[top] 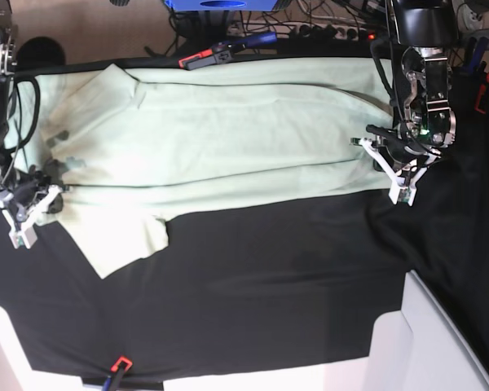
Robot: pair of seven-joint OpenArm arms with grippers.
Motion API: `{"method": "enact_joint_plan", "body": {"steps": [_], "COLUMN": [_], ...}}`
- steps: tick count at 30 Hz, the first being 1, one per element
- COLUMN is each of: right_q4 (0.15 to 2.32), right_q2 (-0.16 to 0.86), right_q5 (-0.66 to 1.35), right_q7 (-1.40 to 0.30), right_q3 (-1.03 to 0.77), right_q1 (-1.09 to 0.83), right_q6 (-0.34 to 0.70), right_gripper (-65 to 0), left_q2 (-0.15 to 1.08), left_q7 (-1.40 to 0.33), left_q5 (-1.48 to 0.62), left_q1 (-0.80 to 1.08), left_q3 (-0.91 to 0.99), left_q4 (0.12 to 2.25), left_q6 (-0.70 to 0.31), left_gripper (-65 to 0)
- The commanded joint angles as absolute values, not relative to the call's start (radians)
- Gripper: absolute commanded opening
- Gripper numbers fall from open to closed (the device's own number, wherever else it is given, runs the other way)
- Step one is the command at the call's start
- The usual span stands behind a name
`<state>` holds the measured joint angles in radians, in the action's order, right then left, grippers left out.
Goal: Fold the T-shirt properly
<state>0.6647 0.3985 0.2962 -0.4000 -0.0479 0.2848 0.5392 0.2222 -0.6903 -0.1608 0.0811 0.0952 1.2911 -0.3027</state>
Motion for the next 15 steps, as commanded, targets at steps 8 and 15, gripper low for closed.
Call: {"method": "enact_joint_plan", "body": {"steps": [8, 15], "right_q4": [0.68, 0.68], "right_q2": [0.417, 0.417], "right_q5": [0.306, 0.308], "right_q7": [-0.387, -0.387], "right_q3": [-0.056, -0.056], "right_q1": [0.306, 0.306], "right_q6": [0.541, 0.539], "right_gripper": [-64.3, -64.3], "left_q2": [0.268, 0.297], "left_q7": [-0.685, -0.685], "left_q5": [-0.16, -0.16], "left_q1": [0.09, 0.188], "left_q3": [0.051, -0.031], "left_q4": [1.316, 1.5], "left_q6": [-0.302, -0.302], "left_gripper": [-61.8, -40.8]}}
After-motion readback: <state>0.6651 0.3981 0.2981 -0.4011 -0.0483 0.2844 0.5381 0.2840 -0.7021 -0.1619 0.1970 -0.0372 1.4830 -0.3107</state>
